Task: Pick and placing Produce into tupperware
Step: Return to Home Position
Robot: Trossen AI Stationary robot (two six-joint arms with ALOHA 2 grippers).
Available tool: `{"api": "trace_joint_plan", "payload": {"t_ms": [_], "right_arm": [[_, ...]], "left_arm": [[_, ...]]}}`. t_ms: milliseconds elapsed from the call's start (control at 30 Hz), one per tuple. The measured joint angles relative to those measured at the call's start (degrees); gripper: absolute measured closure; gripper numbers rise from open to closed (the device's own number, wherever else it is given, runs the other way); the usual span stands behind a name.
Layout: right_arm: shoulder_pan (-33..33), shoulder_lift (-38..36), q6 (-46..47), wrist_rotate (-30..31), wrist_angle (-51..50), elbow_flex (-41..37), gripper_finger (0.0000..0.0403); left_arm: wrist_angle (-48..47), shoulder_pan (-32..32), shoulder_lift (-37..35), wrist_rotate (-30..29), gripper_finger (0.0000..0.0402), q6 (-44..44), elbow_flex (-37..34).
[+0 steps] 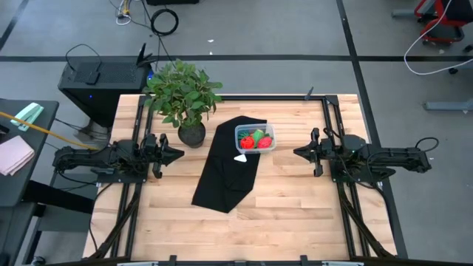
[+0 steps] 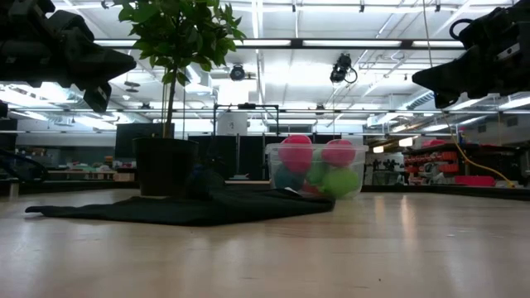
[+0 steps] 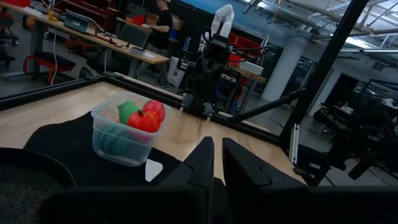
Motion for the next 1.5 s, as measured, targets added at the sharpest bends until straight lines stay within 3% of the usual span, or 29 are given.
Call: {"api": "trace_joint_plan", "payload": {"t_ms": [1200, 1500], "right_arm": [[0.0, 0.0, 0.0, 0.0, 0.0, 0.0, 0.0368], [0.0, 0.0, 0.0, 0.0, 0.0, 0.0, 0.0368]], "left_arm": [[0.0, 0.0, 0.0, 0.0, 0.0374, 0.0, 0.0], [0.0, 0.0, 0.0, 0.0, 0.0362, 0.0, 0.0]]}}
